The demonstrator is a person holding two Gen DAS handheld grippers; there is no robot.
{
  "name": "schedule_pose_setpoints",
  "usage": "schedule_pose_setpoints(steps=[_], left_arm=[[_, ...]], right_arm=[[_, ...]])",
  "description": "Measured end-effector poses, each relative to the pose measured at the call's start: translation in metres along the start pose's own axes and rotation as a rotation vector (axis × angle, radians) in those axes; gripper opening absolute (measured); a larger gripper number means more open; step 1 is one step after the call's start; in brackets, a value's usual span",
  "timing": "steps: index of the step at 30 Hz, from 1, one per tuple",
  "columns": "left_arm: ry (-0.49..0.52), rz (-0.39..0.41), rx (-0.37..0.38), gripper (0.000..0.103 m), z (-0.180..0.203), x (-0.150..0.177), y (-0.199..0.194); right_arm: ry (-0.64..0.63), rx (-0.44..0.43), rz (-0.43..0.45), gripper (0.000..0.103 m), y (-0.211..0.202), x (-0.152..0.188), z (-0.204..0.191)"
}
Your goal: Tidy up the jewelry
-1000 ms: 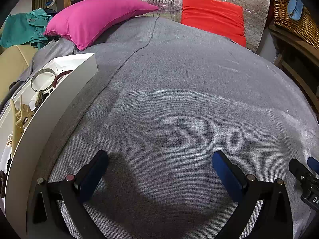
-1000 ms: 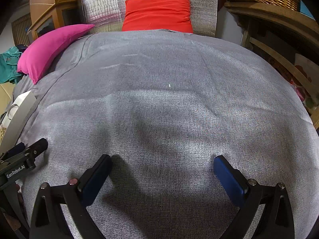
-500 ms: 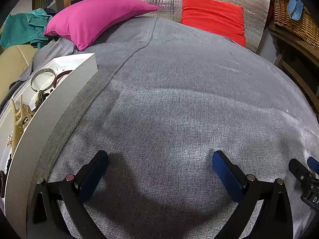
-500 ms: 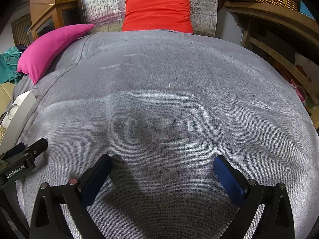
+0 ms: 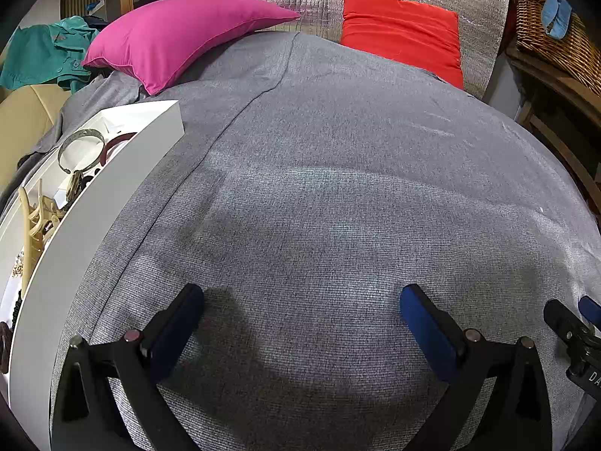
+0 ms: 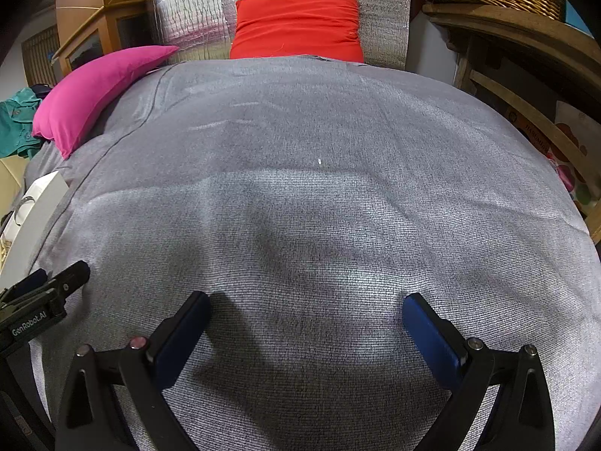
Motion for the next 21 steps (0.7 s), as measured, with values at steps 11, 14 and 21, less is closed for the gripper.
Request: schedule_pose_setpoints(steps=[11,14,21], left_arm=[[0.000,0.000,0.000,0.103,0.0000,-0.0002,0.0000],[0.000,0.000,0.000,0.103,0.0000,-0.0002,0.0000],[0.000,0.000,0.000,0.103,0.0000,-0.0001,0.0000]], right_arm=[[0.000,0.000,-0.001,0.103,-0.0002,-0.0005,-0.0005],[0.000,0.000,-0.001,0.103,-0.0007,-0.0008,-0.0012],[-0.001,0.001,-0.002,0.103,-0.0006,-0.0008,-0.0008]])
Point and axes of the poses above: each gripper's, at about its wrist camera, not at the fingertips, and y roughly the way its jaws point, z to its right, x to its underside, the point moved 3 cm from there along y, roughly the way its jaws point, and after that the axes turned 3 degrees about z, right-handed, at the moved point
